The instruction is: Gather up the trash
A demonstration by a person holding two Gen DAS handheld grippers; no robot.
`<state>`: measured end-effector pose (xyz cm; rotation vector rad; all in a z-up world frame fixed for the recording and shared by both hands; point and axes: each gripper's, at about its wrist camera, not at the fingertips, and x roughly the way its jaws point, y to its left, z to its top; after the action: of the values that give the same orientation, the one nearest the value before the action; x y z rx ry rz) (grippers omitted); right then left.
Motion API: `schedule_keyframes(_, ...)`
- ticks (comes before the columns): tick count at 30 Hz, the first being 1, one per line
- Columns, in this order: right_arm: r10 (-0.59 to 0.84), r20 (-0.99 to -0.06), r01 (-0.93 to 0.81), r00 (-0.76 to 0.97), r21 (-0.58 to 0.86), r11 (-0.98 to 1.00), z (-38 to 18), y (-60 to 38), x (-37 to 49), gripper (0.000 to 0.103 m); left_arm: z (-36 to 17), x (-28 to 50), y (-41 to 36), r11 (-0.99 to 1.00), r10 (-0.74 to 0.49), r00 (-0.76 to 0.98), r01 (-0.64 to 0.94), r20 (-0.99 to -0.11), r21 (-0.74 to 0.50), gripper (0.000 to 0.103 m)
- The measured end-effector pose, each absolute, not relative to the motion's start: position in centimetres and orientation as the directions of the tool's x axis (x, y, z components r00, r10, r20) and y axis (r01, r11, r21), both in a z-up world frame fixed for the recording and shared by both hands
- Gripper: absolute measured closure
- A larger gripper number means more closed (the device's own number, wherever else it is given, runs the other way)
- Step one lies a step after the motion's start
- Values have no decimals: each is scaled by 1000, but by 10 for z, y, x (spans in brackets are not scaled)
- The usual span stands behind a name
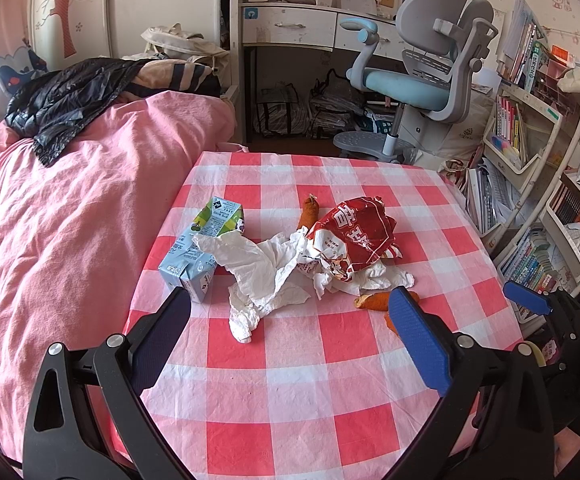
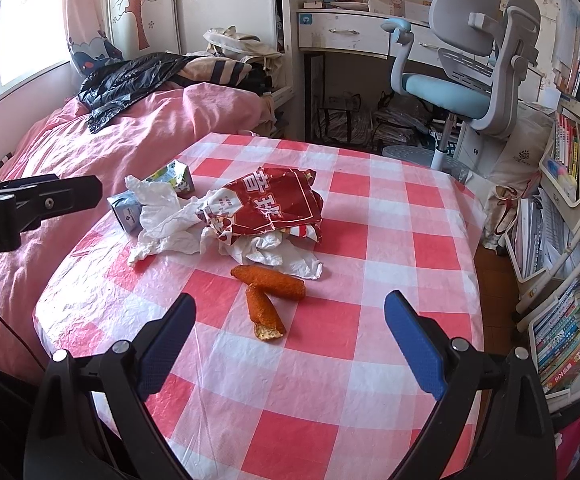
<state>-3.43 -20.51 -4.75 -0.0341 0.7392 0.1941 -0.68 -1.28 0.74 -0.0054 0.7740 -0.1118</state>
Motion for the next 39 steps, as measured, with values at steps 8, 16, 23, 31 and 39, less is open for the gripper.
schedule_keyframes(8, 159, -680, -186, 716, 35, 982, -52, -202, -35, 12, 1, -9, 3, 993, -71, 715, 117, -696, 18, 7)
schedule_keyframes(16, 173, -716, -237, 676, 11, 971, -59, -201, -23, 12, -6, 5, 59, 999, -27, 674, 44, -738, 4, 8)
schedule_keyframes(23, 233, -791, -306, 566, 62, 950, -79, -199, -2, 27, -18, 28, 15, 972, -108, 648, 228, -754, 57, 8)
schedule_keyframes(31, 225, -841, -389, 493, 18, 921, -95, -190, 0, 48, -56, 61, -20, 903, -30, 635, 349, -772, 252, 14)
schedule_keyframes(39, 265, -851, -401, 454, 70, 913, -94, -202, -1, 78, -47, 84, 28, 954, -201, 562, 300, -803, -29, 102)
